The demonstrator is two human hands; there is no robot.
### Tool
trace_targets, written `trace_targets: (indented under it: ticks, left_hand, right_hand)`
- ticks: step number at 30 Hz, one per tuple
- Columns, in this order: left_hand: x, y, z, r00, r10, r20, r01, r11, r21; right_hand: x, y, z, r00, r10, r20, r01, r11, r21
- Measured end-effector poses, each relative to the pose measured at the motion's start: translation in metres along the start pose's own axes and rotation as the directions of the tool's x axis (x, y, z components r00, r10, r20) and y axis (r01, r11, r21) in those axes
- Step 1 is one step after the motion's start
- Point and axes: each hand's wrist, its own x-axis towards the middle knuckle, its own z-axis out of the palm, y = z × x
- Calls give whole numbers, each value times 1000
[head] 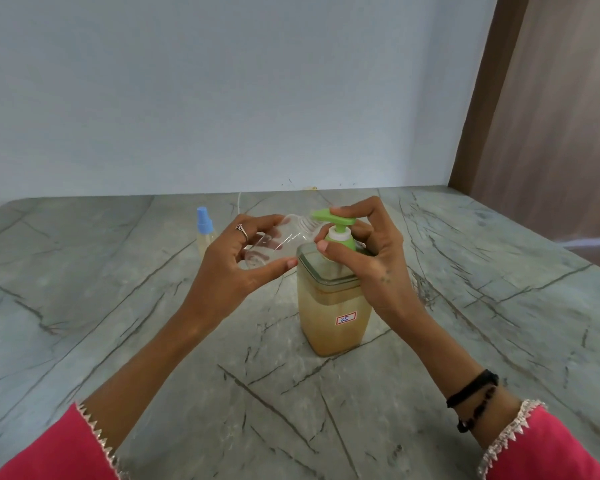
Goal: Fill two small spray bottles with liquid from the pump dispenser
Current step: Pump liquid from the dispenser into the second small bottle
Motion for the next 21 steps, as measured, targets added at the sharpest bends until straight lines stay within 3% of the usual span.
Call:
trace_targets:
  ticks: [13,21]
  left_hand:
    - [-2,7,3,998,-48,-35,47,999,-20]
    - [-1,6,0,999,-32,-30,33,999,13]
  right_hand:
    - [-3,-7,-1,994,-33,99,40,997,-66]
    - [5,-8,-1,995,51,85,-57,996,74]
